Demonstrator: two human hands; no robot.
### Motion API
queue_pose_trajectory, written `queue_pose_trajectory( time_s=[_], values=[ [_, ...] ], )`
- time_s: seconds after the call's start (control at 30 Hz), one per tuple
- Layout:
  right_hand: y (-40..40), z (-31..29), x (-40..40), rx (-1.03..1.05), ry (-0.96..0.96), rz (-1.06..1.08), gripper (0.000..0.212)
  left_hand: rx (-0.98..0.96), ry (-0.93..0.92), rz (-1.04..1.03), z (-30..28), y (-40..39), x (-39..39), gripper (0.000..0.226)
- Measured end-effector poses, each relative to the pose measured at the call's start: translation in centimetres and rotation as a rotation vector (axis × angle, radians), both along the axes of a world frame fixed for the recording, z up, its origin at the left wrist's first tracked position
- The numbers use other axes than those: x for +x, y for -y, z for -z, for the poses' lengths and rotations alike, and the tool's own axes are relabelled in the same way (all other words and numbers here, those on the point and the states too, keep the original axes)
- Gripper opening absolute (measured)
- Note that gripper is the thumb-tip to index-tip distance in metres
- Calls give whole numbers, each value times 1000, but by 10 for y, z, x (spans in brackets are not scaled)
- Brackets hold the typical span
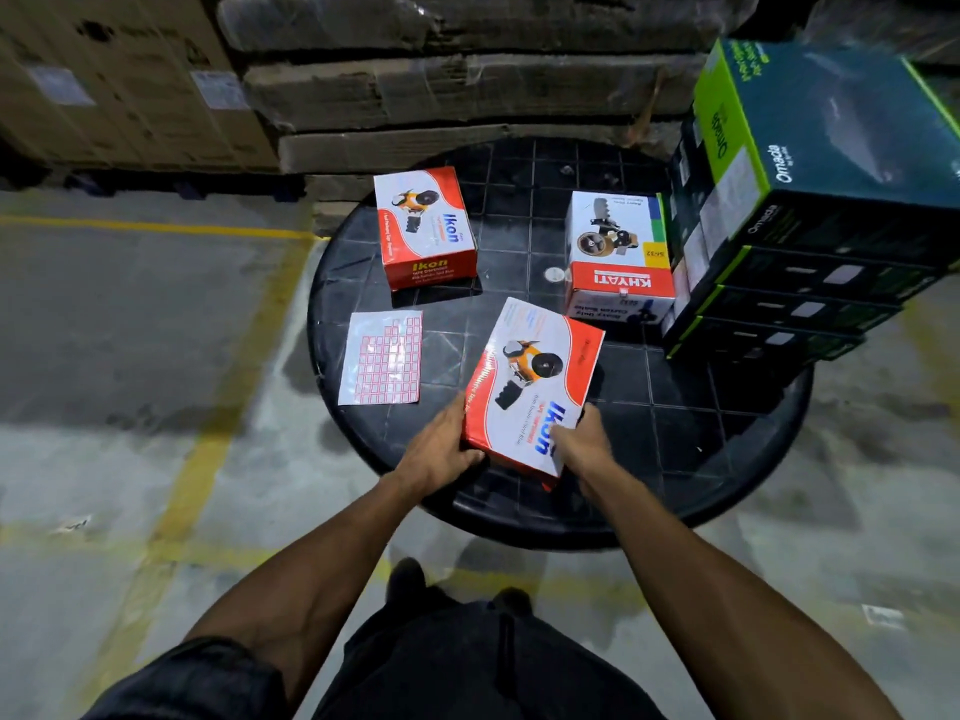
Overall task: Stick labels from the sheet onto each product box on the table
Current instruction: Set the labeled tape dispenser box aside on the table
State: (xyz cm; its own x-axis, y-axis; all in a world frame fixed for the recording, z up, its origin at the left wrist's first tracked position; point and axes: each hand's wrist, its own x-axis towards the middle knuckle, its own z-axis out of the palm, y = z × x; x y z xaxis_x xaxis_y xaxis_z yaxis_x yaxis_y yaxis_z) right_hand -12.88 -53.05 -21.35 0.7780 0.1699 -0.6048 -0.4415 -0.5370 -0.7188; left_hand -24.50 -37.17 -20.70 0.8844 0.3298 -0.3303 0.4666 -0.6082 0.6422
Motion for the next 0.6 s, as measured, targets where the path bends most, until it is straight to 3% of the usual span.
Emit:
queue_pose_trajectory(
  time_s=[0.1, 0.17, 0.33, 0.6],
  values=[
    [3, 3, -11, -80, 142, -142, 67, -97, 13, -98, -2, 6, 6, 82],
    [4, 0, -13, -132, 241, -256, 76, -87, 42, -109, -3, 8, 6, 76],
    [2, -12, -10, -134, 465, -372, 58, -62, 222, -134, -7, 9, -7, 68],
    [-19, -56, 37, -36, 641, -317, 59, 7, 423, -148, -44, -14, 47, 67]
  ],
)
